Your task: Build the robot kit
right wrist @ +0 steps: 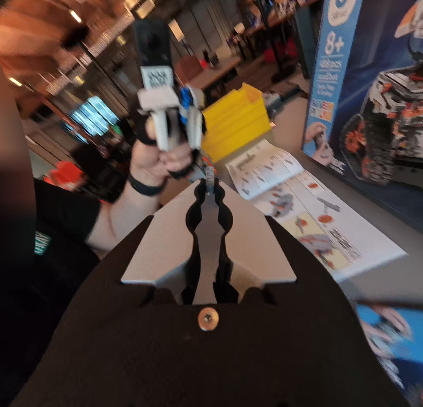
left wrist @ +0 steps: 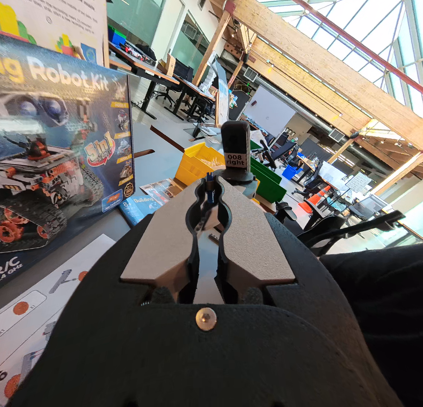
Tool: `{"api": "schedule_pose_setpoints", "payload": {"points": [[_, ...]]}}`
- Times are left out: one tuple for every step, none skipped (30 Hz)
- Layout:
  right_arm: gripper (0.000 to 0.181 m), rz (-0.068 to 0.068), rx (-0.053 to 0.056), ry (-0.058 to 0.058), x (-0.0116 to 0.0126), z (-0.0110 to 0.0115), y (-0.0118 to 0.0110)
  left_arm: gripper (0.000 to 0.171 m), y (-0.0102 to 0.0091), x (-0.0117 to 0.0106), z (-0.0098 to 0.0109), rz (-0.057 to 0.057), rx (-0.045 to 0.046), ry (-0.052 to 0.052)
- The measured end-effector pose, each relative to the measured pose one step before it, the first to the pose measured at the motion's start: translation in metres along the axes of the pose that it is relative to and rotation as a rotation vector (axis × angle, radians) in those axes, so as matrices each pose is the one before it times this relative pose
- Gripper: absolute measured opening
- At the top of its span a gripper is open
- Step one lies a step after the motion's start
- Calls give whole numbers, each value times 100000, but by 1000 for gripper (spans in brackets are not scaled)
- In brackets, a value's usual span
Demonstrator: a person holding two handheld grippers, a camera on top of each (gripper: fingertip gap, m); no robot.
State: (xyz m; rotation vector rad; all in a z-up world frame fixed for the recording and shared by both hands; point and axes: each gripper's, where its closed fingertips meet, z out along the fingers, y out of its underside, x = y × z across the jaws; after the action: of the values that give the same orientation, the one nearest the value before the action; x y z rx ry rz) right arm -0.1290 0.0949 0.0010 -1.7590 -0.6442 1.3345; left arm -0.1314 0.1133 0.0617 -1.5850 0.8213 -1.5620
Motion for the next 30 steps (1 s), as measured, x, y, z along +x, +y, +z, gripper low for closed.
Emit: {"api": "schedule_pose_setpoints", "payload": {"points": [[6, -4708, -10038, 6997, 926, -388, 1358, 5, -457, 45, -511, 467, 1143, -436], [5, -3684, -10582, 4563, 540, -173, 1555, 5, -386, -3, -459, 614, 912, -782], [5, -2390, -10015, 2478, 184, 19, 1535, 6, -357, -14, -409, 669, 754, -781], [5, -2526, -9248, 3642, 243, 118, 1379, 5, -323, 25, -376, 578, 665, -522], [6, -2877, -9293, 3130, 5, 159, 1313, 5, -301, 95, -358, 396, 470, -38], [6, -3494, -9654, 2248, -261, 173, 1272, 5, -270, 170, -303, 200, 402, 442], [6, -3823, -9410, 3516, -124, 127, 1153, 5, -201, 160, -272, -6, 117, 503], [5, -3166, -8310, 4605, 15, 44, 947, 5, -114, 121, -229, 47, -237, 248], [5, -2345, -7188, 2964, -210, 22, 768, 5, -4, 37, -197, -4, -765, -56], [5, -1907, -6624, 2647, -238, 47, 665, 5, 5, -40, -210, 8, -799, -497], [6, -2616, -6281, 4162, -27, 59, 623, 5, -138, -87, -259, 320, 115, -967], [6, -2977, -7027, 3161, -182, 64, 754, 5, -242, -31, -315, 380, 469, -903], [6, -2333, -8390, 2820, -200, -26, 932, 5, -176, 33, -352, 488, -191, -628], [6, -2109, -7972, 3016, -85, -75, 807, 6, -188, 2, -436, 1169, -229, -1208], [6, -1933, -7578, 1502, -176, -12, 520, 6, -274, -219, -563, 1789, 329, -2750], [6, -2457, -6308, 504, -240, 138, 81, 6, -309, -430, -682, 1880, 511, -3915], [6, -3682, -5058, -512, -390, 338, -173, 6, -307, -506, -757, 1633, 379, -3890], [6, -3951, -5298, -1123, -454, 526, -146, 6, -358, -431, -824, 1076, 732, -3045], [6, -3979, -4699, 459, -184, 565, -222, 6, -526, -291, -861, 346, 1905, -1841], [7, -3563, -2279, 1020, -41, 447, -573, 6, -666, -75, -872, -393, 2768, -347], [6, -2352, 2334, 49, -114, 142, -1215, 6, -637, 75, -813, -913, 2641, 549], [6, -1820, 2972, -1466, -273, 146, -1236, 6, -521, 109, -733, -749, 2149, 616], [6, -1458, 3341, -1363, -209, 227, -1206, 6, -435, 33, -666, -129, 1814, 53], [6, -841, 3458, -1251, -133, 310, -1083, 6, -390, -56, -591, 234, 1653, -513], [6, -80, 3593, -1395, -107, 423, -946, 6, -360, -32, -496, 74, 1551, -158], [6, 360, 3223, -1586, -142, 500, -696, 6, -341, 72, -374, -315, 1452, 751], [6, 235, 2675, -1294, -128, 532, -404, 6, -276, 177, -254, -542, 1339, 1430], [6, 673, 2231, -960, -70, 528, -163, 6, -206, 219, -135, -571, 1055, 1654], [7, 1483, 1528, -505, 13, 353, 48, 6, -64, 184, -33, -580, 425, 1415], [6, 1995, 6958, -281, 63, -174, -708, 6, 59, 85, 63, -371, -190, 816]]}}
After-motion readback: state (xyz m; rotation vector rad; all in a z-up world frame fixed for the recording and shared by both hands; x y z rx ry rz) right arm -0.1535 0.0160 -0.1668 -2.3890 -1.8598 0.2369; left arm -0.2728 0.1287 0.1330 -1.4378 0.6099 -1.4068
